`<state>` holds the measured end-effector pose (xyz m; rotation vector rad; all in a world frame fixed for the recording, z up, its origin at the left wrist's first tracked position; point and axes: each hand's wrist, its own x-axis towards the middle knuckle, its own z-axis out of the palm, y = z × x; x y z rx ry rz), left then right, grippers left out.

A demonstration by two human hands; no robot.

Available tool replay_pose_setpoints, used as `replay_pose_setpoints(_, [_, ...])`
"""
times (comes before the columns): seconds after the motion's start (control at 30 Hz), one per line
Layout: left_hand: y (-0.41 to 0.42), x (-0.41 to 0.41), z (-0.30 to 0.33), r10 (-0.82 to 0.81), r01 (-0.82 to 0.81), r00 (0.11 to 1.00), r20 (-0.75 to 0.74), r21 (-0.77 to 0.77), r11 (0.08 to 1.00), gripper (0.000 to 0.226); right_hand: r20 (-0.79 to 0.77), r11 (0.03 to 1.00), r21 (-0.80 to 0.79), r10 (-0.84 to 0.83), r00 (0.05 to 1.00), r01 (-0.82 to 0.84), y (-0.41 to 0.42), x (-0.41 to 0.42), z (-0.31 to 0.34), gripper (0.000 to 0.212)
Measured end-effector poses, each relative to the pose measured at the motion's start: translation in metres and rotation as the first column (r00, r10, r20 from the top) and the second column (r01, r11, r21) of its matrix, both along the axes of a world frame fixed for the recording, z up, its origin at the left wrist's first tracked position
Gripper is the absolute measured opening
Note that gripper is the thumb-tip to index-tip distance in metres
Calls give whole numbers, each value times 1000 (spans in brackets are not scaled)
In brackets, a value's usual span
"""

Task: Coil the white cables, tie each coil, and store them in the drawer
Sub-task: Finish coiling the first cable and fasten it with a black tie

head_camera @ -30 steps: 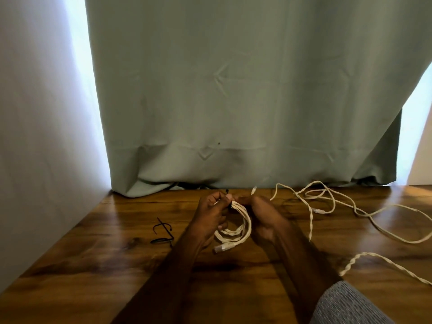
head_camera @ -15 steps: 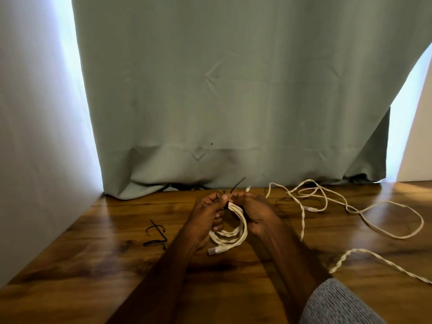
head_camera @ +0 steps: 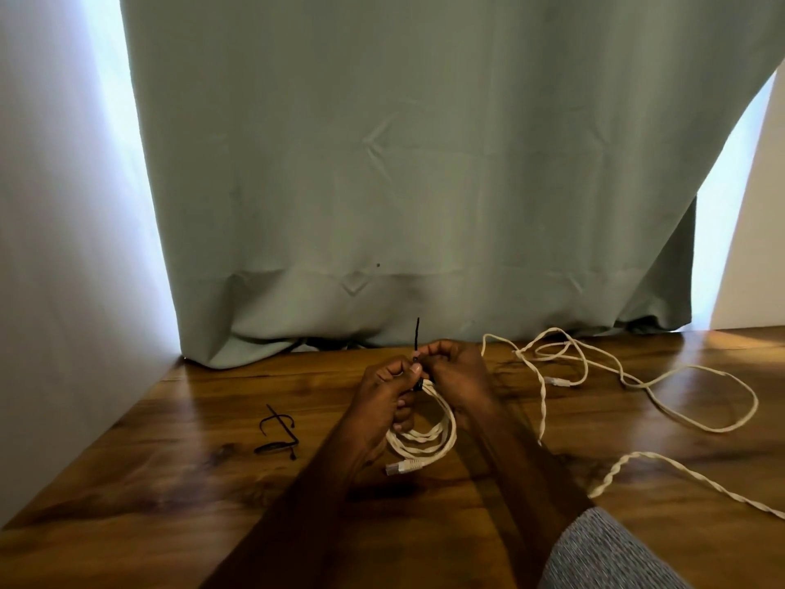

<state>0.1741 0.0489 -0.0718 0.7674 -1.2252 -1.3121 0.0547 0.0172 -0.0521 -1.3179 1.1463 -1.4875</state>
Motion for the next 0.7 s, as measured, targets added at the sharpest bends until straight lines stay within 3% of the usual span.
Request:
replay_pose_setpoints(0.13, [4,-1,1,9,-9,1000,17,-13,1000,21,44,996,-88,3,999,1,-1,-1,6,22])
replay_pose_setpoints(0.37, [7,0,2,-8,9,1000,26,-37,999,30,-35,912,-393,-142,989,117,5,-8,11,25])
replay_pose_setpoints(0.7, [1,8,5,42,-42,999,-5,-78,996,24,-200,885,-464,-75,977,-27,8,-8,2,25])
